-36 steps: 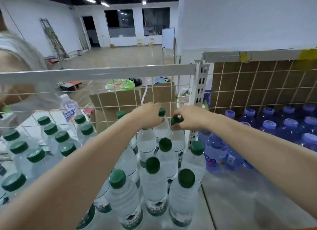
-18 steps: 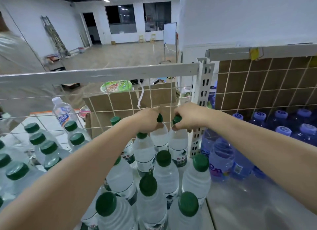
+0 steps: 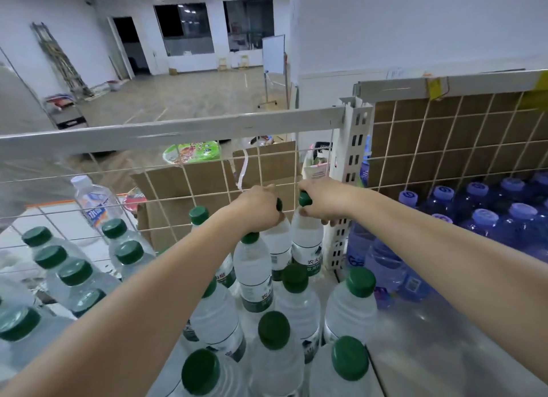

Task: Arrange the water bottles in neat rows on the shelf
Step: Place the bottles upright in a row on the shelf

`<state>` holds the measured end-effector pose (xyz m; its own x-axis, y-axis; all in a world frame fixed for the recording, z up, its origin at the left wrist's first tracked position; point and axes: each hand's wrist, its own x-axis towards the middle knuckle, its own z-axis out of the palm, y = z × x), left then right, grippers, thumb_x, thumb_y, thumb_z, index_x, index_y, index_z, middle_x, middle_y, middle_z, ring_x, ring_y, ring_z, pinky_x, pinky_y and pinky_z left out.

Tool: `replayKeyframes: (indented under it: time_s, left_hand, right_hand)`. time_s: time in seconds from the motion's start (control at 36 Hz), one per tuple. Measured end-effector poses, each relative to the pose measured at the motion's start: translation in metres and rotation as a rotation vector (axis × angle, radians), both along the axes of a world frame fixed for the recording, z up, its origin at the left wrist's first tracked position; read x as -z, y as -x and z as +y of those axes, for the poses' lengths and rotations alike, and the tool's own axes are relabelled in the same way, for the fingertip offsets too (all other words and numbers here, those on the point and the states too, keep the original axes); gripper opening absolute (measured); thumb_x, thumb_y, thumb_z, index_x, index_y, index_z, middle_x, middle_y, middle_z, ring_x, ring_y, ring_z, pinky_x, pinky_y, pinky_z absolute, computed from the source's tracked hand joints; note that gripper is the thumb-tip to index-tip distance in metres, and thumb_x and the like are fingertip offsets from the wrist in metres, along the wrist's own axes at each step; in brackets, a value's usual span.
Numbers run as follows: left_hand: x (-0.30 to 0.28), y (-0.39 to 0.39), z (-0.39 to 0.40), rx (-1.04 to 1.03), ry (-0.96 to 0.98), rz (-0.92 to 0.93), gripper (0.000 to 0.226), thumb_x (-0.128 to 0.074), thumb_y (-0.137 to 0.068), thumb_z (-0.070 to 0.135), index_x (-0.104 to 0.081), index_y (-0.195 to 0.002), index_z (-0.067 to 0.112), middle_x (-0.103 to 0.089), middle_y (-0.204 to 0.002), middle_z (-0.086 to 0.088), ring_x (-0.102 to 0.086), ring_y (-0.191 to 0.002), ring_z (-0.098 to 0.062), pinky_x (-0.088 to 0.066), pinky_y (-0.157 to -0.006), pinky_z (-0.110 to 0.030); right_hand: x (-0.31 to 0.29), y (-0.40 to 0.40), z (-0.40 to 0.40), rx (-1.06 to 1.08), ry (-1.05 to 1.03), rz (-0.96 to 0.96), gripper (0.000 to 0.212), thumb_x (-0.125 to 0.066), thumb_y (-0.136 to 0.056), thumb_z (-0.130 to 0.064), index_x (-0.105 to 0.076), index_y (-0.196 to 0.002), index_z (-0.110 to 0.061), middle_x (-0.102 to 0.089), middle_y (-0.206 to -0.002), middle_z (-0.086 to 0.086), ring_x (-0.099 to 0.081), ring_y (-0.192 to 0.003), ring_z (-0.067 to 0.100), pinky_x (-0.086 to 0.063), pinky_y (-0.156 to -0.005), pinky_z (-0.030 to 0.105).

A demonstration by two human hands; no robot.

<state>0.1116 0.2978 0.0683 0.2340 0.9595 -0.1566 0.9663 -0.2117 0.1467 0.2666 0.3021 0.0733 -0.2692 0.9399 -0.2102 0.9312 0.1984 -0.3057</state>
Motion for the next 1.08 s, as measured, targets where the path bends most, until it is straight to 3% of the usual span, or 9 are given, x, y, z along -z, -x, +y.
replayKeyframes:
  time_s: [0.19, 0.31, 0.42, 0.5, 0.58, 0.67, 0.81, 0.89, 1.08]
  left_hand:
    - [-0.001, 0.004, -0.002, -0.019, 0.023, -0.071, 0.046, -0.057, -0.093, 0.036, -0.041, -0.126, 0.007, -0.05, -0.102, -0.007, -0.053, -0.087, -0.022, -0.043, -0.068, -0.031]
    - [-0.013, 0.017, -0.007, -0.016, 0.027, -0.123, 0.041, -0.058, -0.091, 0.04, -0.048, -0.117, 0.009, -0.055, -0.095, -0.004, -0.054, -0.081, -0.017, -0.043, -0.062, -0.026]
    - [-0.03, 0.043, -0.018, 0.014, -0.091, -0.103, 0.031, -0.054, -0.092, 0.033, -0.055, -0.114, 0.009, -0.062, -0.106, -0.005, -0.061, -0.089, -0.02, -0.054, -0.074, -0.033]
    - [-0.038, 0.067, -0.026, 0.005, -0.16, -0.038, 0.029, -0.052, -0.093, 0.036, -0.058, -0.109, 0.013, -0.06, -0.103, -0.002, -0.059, -0.078, -0.019, -0.053, -0.068, -0.033]
    - [-0.034, 0.09, -0.031, -0.03, -0.186, 0.061, 0.026, -0.053, -0.09, 0.036, -0.06, -0.103, 0.015, -0.062, -0.103, -0.002, -0.059, -0.087, -0.021, -0.051, -0.074, -0.034]
    - [-0.025, 0.107, -0.034, -0.058, -0.117, 0.101, 0.026, -0.057, -0.089, 0.034, -0.058, -0.106, 0.014, -0.061, -0.107, -0.003, -0.055, -0.094, -0.021, -0.047, -0.076, -0.033]
    - [-0.013, 0.116, -0.034, -0.117, -0.025, 0.025, 0.044, -0.06, -0.09, 0.031, -0.047, -0.13, 0.018, -0.06, -0.116, -0.008, -0.056, -0.091, -0.022, -0.047, -0.075, -0.031]
    - [-0.011, 0.117, -0.03, -0.107, -0.01, -0.061, 0.036, -0.061, -0.09, 0.026, -0.05, -0.123, 0.015, -0.058, -0.109, -0.007, -0.055, -0.087, -0.021, -0.043, -0.07, -0.029]
    - [-0.015, 0.128, -0.028, -0.077, 0.012, -0.095, 0.025, -0.065, -0.088, 0.027, -0.054, -0.107, 0.015, -0.055, -0.104, -0.002, -0.055, -0.093, -0.021, -0.041, -0.075, -0.03]
  right_hand:
    - [0.002, 0.0, -0.002, 0.0, -0.031, -0.043, 0.027, -0.057, -0.096, -0.027, -0.04, -0.115, -0.017, -0.055, -0.106, 0.011, -0.066, -0.074, 0.023, -0.052, -0.052, 0.027]
    - [-0.007, 0.0, -0.008, -0.014, -0.197, -0.251, 0.042, -0.06, -0.092, -0.039, -0.046, -0.124, -0.016, -0.058, -0.112, 0.006, -0.06, -0.092, 0.022, -0.054, -0.074, 0.036]
    - [-0.02, 0.012, -0.018, -0.042, -0.437, -0.306, 0.028, -0.055, -0.093, -0.04, -0.054, -0.107, -0.017, -0.062, -0.099, 0.002, -0.058, -0.084, 0.02, -0.036, -0.051, 0.027]
    - [-0.027, 0.029, -0.03, -0.134, -0.33, -0.134, 0.027, -0.059, -0.092, -0.04, -0.059, -0.103, -0.015, -0.064, -0.097, 0.001, -0.061, -0.084, 0.017, -0.048, -0.064, 0.029]
    - [-0.028, 0.051, -0.039, -0.248, -0.188, -0.029, 0.031, -0.062, -0.087, -0.05, -0.062, -0.1, -0.022, -0.061, -0.094, -0.005, -0.058, -0.082, 0.012, -0.048, -0.07, 0.031]
    - [-0.021, 0.07, -0.042, -0.281, -0.122, -0.064, 0.044, -0.066, -0.082, -0.056, -0.063, -0.109, -0.02, -0.063, -0.097, -0.002, -0.062, -0.083, 0.015, -0.055, -0.072, 0.034]
    - [-0.007, 0.087, -0.04, -0.319, -0.036, -0.079, 0.033, -0.07, -0.085, -0.04, -0.058, -0.09, -0.01, -0.068, -0.09, 0.012, -0.069, -0.074, 0.027, -0.055, -0.059, 0.033]
    - [-0.006, 0.093, -0.037, -0.315, -0.069, -0.076, 0.026, -0.068, -0.087, -0.035, -0.054, -0.085, -0.013, -0.066, -0.087, 0.01, -0.066, -0.068, 0.024, -0.054, -0.056, 0.032]
    - [-0.011, 0.1, -0.027, -0.26, -0.053, -0.065, 0.026, -0.066, -0.09, -0.03, -0.058, -0.096, -0.006, -0.066, -0.092, 0.014, -0.066, -0.068, 0.021, -0.055, -0.05, 0.025]
